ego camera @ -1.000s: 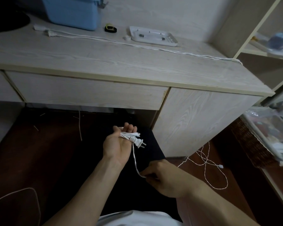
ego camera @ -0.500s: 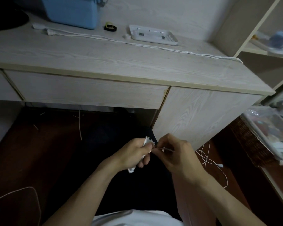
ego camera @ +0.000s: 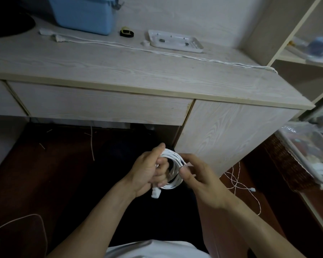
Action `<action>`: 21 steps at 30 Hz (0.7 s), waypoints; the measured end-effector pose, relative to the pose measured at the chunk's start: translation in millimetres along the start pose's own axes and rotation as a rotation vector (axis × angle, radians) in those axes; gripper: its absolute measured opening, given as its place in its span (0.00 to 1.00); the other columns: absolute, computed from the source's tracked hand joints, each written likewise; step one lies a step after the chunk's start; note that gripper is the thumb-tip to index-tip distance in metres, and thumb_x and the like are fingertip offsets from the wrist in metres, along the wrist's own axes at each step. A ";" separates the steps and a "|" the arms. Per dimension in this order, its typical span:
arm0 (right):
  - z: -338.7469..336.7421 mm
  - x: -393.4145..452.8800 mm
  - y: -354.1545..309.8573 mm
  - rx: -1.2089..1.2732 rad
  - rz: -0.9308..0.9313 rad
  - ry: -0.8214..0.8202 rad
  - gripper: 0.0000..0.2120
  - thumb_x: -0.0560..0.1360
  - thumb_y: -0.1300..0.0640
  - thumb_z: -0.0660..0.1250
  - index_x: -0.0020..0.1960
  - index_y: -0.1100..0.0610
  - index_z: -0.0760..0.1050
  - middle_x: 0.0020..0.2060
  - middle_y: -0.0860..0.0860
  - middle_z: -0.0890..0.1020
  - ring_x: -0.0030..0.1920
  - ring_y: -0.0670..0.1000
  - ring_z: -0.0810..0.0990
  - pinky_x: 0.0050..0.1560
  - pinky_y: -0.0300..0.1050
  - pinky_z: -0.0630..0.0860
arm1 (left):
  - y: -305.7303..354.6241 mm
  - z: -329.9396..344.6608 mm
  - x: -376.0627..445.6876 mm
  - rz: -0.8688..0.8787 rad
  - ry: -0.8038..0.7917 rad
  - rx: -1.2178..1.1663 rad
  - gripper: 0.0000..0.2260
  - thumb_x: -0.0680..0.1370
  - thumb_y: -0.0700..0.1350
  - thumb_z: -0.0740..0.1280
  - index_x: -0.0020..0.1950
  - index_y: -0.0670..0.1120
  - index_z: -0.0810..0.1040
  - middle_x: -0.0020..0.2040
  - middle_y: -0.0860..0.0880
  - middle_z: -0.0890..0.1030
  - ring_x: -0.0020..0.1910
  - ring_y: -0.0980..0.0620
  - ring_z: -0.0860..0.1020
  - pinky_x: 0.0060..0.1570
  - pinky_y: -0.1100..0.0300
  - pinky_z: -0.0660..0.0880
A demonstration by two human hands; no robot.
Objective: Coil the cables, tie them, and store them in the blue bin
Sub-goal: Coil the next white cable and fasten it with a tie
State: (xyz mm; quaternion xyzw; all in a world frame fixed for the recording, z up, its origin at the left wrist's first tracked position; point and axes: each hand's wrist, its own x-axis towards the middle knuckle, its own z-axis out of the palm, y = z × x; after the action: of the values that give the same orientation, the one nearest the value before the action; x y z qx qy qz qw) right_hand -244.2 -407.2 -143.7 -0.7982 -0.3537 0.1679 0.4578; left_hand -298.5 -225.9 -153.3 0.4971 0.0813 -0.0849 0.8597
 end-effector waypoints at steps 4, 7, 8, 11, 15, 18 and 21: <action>6.3 -0.7 2.9 0.088 0.039 0.040 0.13 0.83 0.53 0.59 0.65 0.55 0.72 0.47 0.42 0.82 0.45 0.42 0.80 0.45 0.36 0.74 | -4.8 7.0 1.8 -0.031 -0.031 -0.080 0.21 0.80 0.57 0.60 0.30 0.48 0.62 0.23 0.49 0.57 0.21 0.53 0.57 0.27 0.58 0.65; 9.4 -0.6 2.7 0.017 0.013 0.104 0.12 0.84 0.54 0.56 0.64 0.55 0.73 0.50 0.43 0.82 0.51 0.48 0.81 0.52 0.41 0.76 | -7.2 9.1 5.9 -0.094 -0.046 -0.147 0.21 0.81 0.55 0.59 0.30 0.48 0.62 0.24 0.49 0.59 0.23 0.52 0.60 0.30 0.57 0.68; 9.9 0.4 0.3 -0.003 0.008 0.120 0.12 0.85 0.55 0.55 0.63 0.54 0.74 0.50 0.43 0.82 0.51 0.48 0.81 0.52 0.42 0.76 | -7.4 9.8 7.2 -0.103 -0.058 -0.185 0.21 0.81 0.54 0.58 0.30 0.48 0.62 0.24 0.50 0.60 0.23 0.53 0.60 0.30 0.57 0.68; 11.5 3.1 -4.0 -0.005 0.026 0.131 0.14 0.86 0.55 0.53 0.66 0.53 0.74 0.54 0.45 0.83 0.56 0.48 0.81 0.58 0.45 0.77 | -8.2 12.3 9.7 -0.108 -0.099 -0.259 0.21 0.81 0.56 0.58 0.31 0.47 0.64 0.25 0.50 0.58 0.23 0.53 0.58 0.30 0.58 0.67; 12.9 2.4 -0.3 0.000 0.072 0.127 0.14 0.86 0.51 0.54 0.62 0.50 0.77 0.49 0.48 0.84 0.51 0.50 0.83 0.54 0.58 0.77 | -7.6 10.2 6.6 -0.057 -0.058 -0.077 0.20 0.81 0.56 0.60 0.32 0.48 0.63 0.26 0.50 0.56 0.24 0.53 0.55 0.28 0.57 0.63; 10.5 1.4 -4.8 -0.009 -0.001 0.075 0.15 0.85 0.53 0.56 0.67 0.51 0.75 0.54 0.45 0.84 0.55 0.49 0.82 0.56 0.49 0.78 | -4.5 5.5 3.4 -0.022 0.005 -0.031 0.21 0.83 0.54 0.56 0.31 0.49 0.61 0.25 0.50 0.55 0.23 0.53 0.54 0.27 0.58 0.62; 7.0 3.6 0.9 -0.098 -0.022 0.111 0.14 0.84 0.51 0.58 0.63 0.52 0.77 0.48 0.45 0.84 0.48 0.47 0.83 0.46 0.40 0.77 | 3.2 -3.4 5.6 0.033 0.121 -0.193 0.23 0.83 0.54 0.56 0.29 0.50 0.61 0.22 0.52 0.54 0.20 0.54 0.54 0.24 0.61 0.61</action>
State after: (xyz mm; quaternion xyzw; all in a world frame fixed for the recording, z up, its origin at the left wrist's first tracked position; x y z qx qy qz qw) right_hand -245.5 -400.6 -147.9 -0.8237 -0.3442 0.1009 0.4391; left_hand -292.6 -221.7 -153.5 0.4173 0.1329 -0.0323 0.8984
